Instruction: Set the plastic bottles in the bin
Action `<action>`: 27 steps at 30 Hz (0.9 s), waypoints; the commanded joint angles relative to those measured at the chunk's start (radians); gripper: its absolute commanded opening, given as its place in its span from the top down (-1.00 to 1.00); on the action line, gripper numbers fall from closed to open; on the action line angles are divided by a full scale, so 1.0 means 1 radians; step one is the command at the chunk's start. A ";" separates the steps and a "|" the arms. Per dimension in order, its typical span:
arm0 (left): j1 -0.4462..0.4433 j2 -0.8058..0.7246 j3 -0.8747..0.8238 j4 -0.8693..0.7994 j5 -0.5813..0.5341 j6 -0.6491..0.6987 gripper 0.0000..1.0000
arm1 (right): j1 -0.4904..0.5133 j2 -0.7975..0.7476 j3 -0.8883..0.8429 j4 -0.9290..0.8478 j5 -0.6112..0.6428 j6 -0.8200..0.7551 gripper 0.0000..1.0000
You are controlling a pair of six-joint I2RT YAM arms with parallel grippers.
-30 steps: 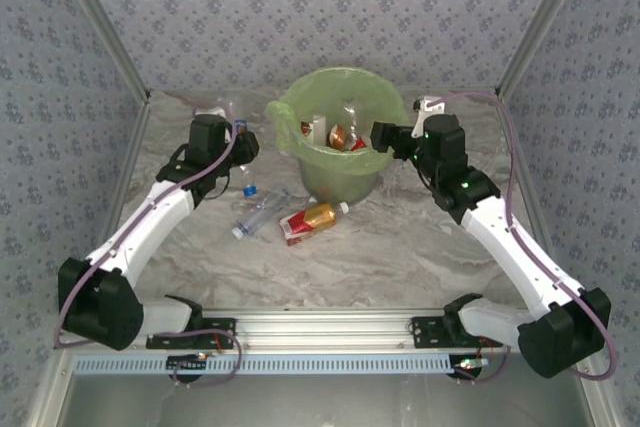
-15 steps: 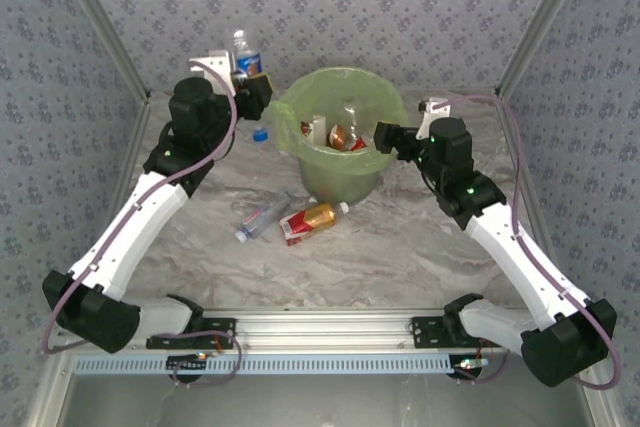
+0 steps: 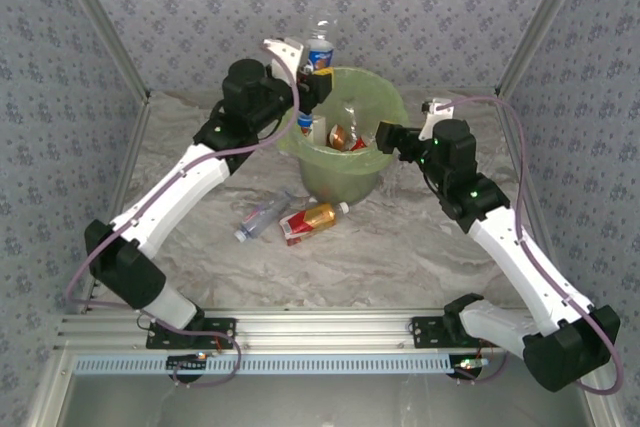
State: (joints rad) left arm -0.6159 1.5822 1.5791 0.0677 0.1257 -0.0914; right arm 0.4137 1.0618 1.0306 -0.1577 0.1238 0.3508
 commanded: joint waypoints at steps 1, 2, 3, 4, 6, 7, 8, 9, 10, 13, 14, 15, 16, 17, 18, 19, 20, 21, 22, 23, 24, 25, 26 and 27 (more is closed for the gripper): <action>0.002 0.027 0.063 0.028 0.030 0.023 -0.01 | -0.005 -0.031 -0.010 -0.011 0.031 0.009 -0.96; 0.002 0.035 0.064 0.025 0.037 0.021 -0.01 | -0.006 -0.035 -0.012 -0.013 0.033 0.008 -0.96; 0.002 0.045 0.066 0.019 0.045 0.020 -0.02 | -0.006 -0.040 -0.013 -0.016 0.037 0.007 -0.96; 0.001 0.052 0.070 0.009 0.053 0.020 -0.03 | -0.006 -0.044 -0.014 -0.018 0.040 0.006 -0.96; 0.001 0.067 0.082 -0.015 0.060 0.018 -0.04 | -0.006 -0.050 -0.016 -0.026 0.043 0.005 -0.96; 0.002 0.076 0.089 -0.028 0.061 0.018 -0.03 | -0.006 -0.054 -0.016 -0.028 0.045 0.005 -0.96; 0.001 0.081 0.094 -0.037 0.060 0.018 -0.04 | -0.006 -0.056 -0.018 -0.029 0.046 0.005 -0.96; 0.002 0.089 0.099 -0.044 0.060 0.017 -0.04 | -0.006 -0.058 -0.018 -0.031 0.047 0.005 -0.96; 0.002 0.093 0.100 -0.047 0.062 0.018 -0.04 | -0.006 -0.059 -0.020 -0.031 0.048 0.006 -0.96; 0.001 0.112 0.109 -0.065 0.063 0.018 -0.07 | -0.006 -0.063 -0.022 -0.032 0.050 0.008 -0.96; 0.002 0.117 0.112 -0.070 0.060 0.016 -0.09 | -0.006 -0.064 -0.023 -0.032 0.049 0.008 -0.96; 0.002 0.123 0.114 -0.075 0.055 0.013 -0.10 | -0.006 -0.065 -0.024 -0.031 0.050 0.008 -0.96; 0.002 0.127 0.115 -0.078 0.052 0.009 -0.10 | -0.006 -0.066 -0.025 -0.034 0.052 0.008 -0.96; 0.001 0.134 0.119 -0.083 0.050 0.006 -0.11 | -0.007 -0.066 -0.024 -0.033 0.053 0.008 -0.96; 0.002 0.140 0.122 -0.090 0.048 0.000 -0.13 | -0.007 -0.066 -0.025 -0.035 0.053 0.007 -0.96; 0.002 0.145 0.126 -0.096 0.044 -0.004 -0.16 | -0.007 -0.066 -0.024 -0.034 0.054 0.007 -0.96; 0.002 0.151 0.131 -0.108 0.036 -0.013 -0.21 | -0.007 -0.066 -0.025 -0.035 0.054 0.007 -0.96; 0.002 0.157 0.142 -0.123 0.028 -0.024 -0.28 | -0.007 -0.066 -0.024 -0.035 0.054 0.005 -0.96; 0.001 0.161 0.151 -0.139 0.022 -0.033 -0.34 | -0.008 -0.066 -0.024 -0.035 0.054 0.005 -0.96; 0.001 0.165 0.165 -0.157 0.022 -0.037 -0.39 | -0.007 -0.066 -0.024 -0.037 0.056 0.005 -0.96; 0.002 0.168 0.177 -0.176 0.021 -0.042 -0.43 | -0.009 -0.066 -0.024 -0.036 0.056 0.004 -0.96; 0.001 0.168 0.186 -0.188 0.022 -0.047 -0.45 | -0.009 -0.066 -0.024 -0.038 0.058 0.004 -0.96; 0.002 0.167 0.190 -0.198 0.024 -0.052 -0.48 | -0.009 -0.066 -0.026 -0.036 0.057 0.004 -0.97; 0.002 0.164 0.193 -0.206 0.025 -0.057 -0.51 | -0.010 -0.066 -0.026 -0.036 0.059 0.004 -0.97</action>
State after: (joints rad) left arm -0.6151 1.7561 1.7191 -0.1047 0.1570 -0.1242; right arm 0.4114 1.0142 1.0119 -0.1925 0.1558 0.3508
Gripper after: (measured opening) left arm 0.747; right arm 0.982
